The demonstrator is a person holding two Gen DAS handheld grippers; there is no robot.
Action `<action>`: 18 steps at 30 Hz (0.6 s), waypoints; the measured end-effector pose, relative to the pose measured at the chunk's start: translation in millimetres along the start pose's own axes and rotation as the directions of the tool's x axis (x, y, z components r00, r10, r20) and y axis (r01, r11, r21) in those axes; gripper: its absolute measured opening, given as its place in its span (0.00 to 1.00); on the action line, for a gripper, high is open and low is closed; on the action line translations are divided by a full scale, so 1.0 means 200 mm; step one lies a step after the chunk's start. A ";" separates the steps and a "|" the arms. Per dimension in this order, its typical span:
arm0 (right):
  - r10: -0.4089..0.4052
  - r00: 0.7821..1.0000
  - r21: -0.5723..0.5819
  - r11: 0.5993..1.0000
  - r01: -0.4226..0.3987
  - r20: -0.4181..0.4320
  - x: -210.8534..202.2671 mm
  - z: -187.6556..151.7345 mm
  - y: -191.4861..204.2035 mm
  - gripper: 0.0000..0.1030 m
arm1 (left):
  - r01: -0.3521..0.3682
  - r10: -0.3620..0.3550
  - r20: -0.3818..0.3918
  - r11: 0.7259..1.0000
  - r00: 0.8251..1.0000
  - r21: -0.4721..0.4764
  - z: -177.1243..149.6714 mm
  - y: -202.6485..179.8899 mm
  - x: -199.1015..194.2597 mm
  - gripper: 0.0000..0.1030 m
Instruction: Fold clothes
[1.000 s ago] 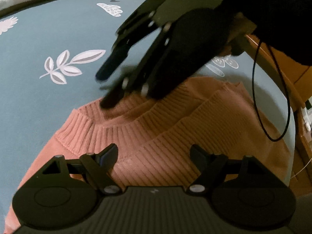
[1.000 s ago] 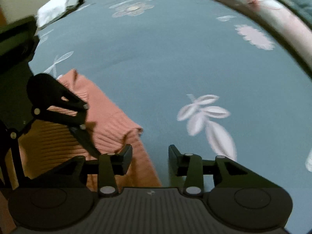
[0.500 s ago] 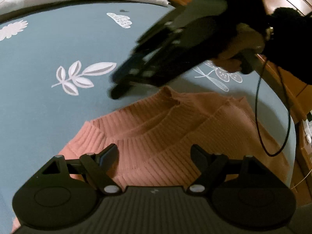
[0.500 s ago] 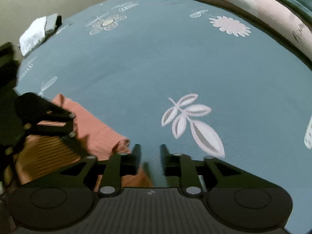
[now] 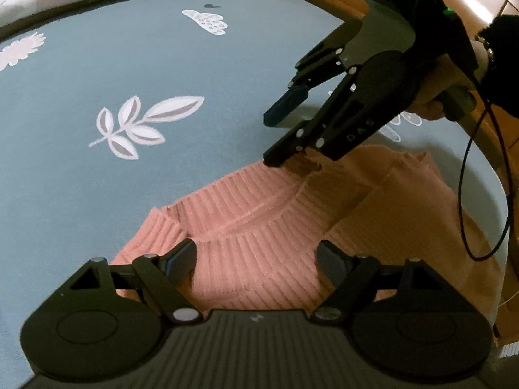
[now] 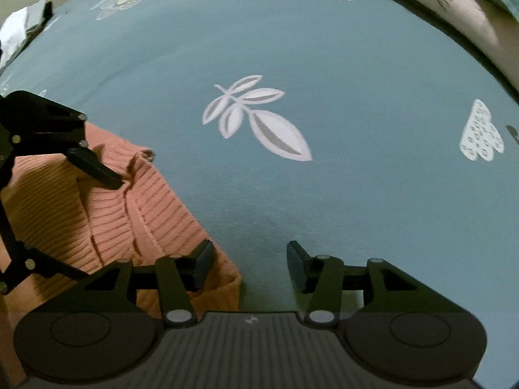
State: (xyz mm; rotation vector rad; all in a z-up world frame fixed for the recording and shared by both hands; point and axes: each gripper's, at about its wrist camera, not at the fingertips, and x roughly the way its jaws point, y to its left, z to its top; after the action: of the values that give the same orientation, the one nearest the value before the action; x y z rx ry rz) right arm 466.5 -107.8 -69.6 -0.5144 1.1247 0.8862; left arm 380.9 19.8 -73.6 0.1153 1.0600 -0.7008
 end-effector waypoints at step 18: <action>-0.073 0.996 0.088 0.994 0.068 0.051 -0.30 -0.14 0.09 0.55 | -0.019 0.023 -0.031 0.992 0.999 0.122 0.03 -0.22 -0.14 0.79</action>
State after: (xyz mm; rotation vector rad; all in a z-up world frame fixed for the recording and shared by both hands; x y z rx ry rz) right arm 426.6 -138.2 -23.6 -0.4537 1.0846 0.7821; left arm 350.8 -4.0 -37.8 0.2433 1.0458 -0.7468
